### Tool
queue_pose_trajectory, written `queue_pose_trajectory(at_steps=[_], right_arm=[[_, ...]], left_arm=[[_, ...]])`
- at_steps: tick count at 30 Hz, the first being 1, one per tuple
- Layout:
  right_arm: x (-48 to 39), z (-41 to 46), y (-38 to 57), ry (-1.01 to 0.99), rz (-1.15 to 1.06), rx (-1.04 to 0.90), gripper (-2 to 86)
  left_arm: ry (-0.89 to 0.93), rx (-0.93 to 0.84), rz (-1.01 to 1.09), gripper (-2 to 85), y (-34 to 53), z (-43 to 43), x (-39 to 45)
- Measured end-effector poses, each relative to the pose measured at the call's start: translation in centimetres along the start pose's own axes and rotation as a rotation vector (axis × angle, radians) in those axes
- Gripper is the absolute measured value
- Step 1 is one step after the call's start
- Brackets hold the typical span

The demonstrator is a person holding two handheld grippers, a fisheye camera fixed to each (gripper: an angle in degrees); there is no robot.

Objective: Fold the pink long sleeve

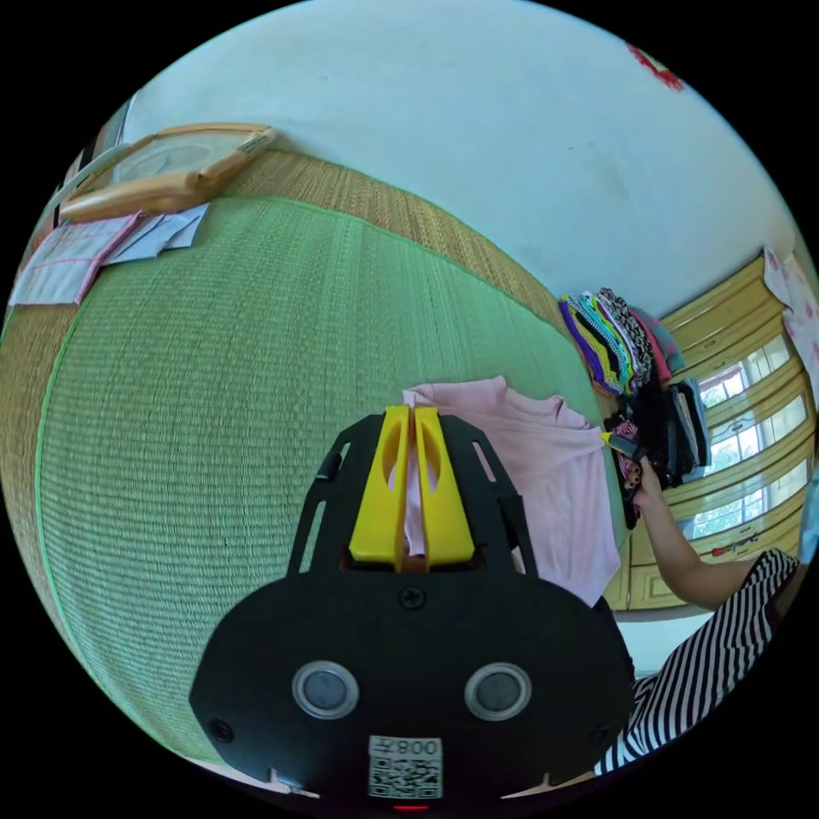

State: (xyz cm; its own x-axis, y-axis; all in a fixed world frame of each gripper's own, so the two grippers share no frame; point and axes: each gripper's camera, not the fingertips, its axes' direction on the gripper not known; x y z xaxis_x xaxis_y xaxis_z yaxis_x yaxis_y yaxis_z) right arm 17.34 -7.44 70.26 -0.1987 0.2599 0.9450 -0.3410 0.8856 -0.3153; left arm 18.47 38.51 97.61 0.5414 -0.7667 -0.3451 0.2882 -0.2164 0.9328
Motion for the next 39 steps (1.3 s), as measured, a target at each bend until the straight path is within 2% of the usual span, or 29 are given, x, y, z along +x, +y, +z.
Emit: queue_pose_trajectory(at_steps=[13, 17, 24, 31, 39], right_arm=[[-3.2, 0.2, -2.3, -0.077, 0.031, 0.02, 0.8], [-9.1, 1.4, -3.3, 0.007, -0.108, -0.022, 1.5], [-21.0, 8.0, -5.1, 0.306, -0.422, -0.176, 4.0], [-25.4, 10.5, -5.6, 0.403, -0.477, -0.201, 2.4], [-28.7, 10.0, -6.4, 0.443, -0.477, -0.16, 0.8]], left_arm=[[0.026, 0.057, -0.074, 2.9, -1.0, 1.7, -0.4], [0.002, 0.087, 0.019, 3.5, -0.8, 2.1, 2.5], [-0.061, 0.016, 0.19, 4.7, -1.2, 5.8, 7.3], [-0.123, -0.114, 0.242, 1.0, -1.8, 10.1, 8.3], [-0.129, -0.058, 0.232, 0.3, -2.3, 10.3, 8.0]])
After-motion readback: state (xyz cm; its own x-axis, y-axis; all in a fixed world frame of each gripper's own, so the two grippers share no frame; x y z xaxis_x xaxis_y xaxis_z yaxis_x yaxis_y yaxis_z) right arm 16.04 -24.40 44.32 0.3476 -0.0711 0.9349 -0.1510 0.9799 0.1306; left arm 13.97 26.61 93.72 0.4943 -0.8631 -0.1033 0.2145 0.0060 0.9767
